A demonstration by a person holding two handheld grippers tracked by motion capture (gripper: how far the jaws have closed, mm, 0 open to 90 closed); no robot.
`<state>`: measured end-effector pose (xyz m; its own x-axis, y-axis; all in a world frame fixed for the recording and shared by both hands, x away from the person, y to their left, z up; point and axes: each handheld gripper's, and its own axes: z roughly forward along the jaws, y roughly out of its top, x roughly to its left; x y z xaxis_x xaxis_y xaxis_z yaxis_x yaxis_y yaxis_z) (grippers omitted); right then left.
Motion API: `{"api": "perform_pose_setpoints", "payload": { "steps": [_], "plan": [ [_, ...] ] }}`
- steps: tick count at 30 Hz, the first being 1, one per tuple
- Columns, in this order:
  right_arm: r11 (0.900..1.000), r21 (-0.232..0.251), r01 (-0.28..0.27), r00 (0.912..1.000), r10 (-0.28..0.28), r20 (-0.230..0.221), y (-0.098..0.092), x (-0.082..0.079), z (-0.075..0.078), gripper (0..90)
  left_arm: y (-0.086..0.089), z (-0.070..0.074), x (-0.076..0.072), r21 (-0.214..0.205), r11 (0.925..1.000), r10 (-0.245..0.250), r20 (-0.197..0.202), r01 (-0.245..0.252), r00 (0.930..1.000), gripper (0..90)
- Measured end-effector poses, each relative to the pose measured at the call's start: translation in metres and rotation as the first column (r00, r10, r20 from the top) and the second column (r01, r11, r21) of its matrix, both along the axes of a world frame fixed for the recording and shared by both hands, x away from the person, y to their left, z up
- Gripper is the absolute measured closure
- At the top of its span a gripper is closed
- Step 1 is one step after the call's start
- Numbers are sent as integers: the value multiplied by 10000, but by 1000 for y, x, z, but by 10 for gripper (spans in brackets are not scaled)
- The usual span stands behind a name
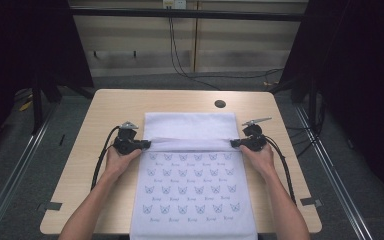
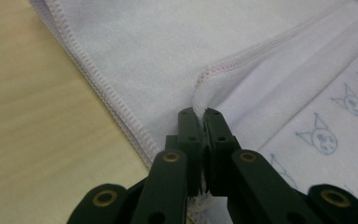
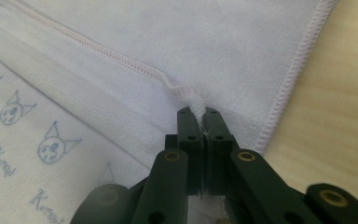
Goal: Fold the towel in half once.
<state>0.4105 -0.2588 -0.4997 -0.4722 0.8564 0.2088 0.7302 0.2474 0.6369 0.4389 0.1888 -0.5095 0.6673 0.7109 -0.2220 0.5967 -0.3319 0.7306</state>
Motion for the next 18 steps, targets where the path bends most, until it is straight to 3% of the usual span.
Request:
{"api": "perform_pose_setpoints", "payload": {
  "steps": [4,6,9,12,15,16,18],
  "plan": [
    [9996,-254,113,9999,-113,-28,2,19,1,878,-7,-2,12,-218,9974,686,-35,-686,9976,872],
    [9992,-198,355,9993,-357,-63,0,27,1,879,-9,-2,19,-193,9972,729,-9,-729,9973,872],
    [9983,-124,564,9984,-563,89,0,33,-1,879,-12,1,25,451,9976,507,396,-525,9979,872],
    [9968,-256,758,9965,-748,381,2,36,-2,878,-13,-1,27,335,9976,591,434,-606,9973,872],
    [9975,-103,701,9965,-696,458,1,34,-2,878,-10,2,27,251,9983,513,407,-524,9979,871],
    [9977,99,668,9963,-672,539,-1,34,-1,878,-9,4,27,7,9982,595,314,-596,9977,871],
    [9960,567,685,9948,-725,717,-6,32,2,878,-8,11,24,-9,9992,404,463,-404,9981,870]
  ]
}}
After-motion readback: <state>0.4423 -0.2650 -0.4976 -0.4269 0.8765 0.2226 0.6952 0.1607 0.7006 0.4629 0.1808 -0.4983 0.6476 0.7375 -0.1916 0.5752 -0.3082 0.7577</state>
